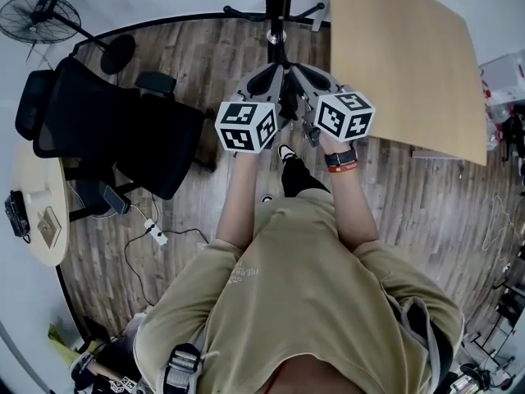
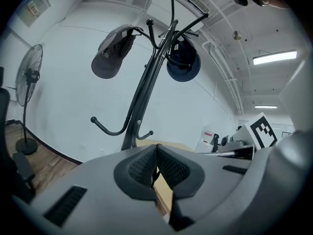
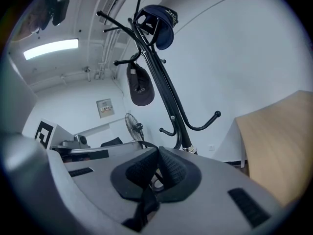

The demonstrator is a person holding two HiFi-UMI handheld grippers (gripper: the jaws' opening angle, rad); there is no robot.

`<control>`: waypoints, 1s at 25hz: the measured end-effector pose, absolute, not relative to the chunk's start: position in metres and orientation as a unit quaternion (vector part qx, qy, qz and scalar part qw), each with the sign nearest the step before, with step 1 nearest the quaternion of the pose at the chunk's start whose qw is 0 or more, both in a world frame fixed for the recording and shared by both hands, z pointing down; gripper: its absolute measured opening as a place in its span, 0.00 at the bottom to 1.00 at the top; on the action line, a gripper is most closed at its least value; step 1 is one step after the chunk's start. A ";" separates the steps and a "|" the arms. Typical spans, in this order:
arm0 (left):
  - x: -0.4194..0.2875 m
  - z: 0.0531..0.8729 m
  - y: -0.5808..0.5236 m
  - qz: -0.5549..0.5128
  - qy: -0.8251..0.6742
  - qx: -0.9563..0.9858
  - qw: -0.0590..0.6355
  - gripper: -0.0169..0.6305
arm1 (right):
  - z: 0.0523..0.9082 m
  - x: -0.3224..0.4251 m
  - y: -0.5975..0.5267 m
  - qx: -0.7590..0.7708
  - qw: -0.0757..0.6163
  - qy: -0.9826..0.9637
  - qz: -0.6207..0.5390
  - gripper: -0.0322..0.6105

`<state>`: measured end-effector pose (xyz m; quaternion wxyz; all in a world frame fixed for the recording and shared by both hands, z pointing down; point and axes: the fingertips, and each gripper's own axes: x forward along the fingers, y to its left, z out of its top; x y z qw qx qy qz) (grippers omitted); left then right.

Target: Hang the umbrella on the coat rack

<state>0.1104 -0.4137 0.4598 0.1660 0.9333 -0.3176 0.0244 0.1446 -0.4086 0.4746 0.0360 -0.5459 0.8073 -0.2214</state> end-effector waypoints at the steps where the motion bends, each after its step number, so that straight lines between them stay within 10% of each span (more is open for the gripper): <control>1: 0.111 0.461 -0.415 0.024 -0.319 0.933 0.167 0.06 | 0.476 0.145 -0.410 -0.545 0.034 0.808 -0.222 0.08; 25: 0.121 0.471 -0.454 0.018 -0.331 0.927 0.177 0.06 | 0.482 0.161 -0.445 -0.539 0.028 0.813 -0.219 0.08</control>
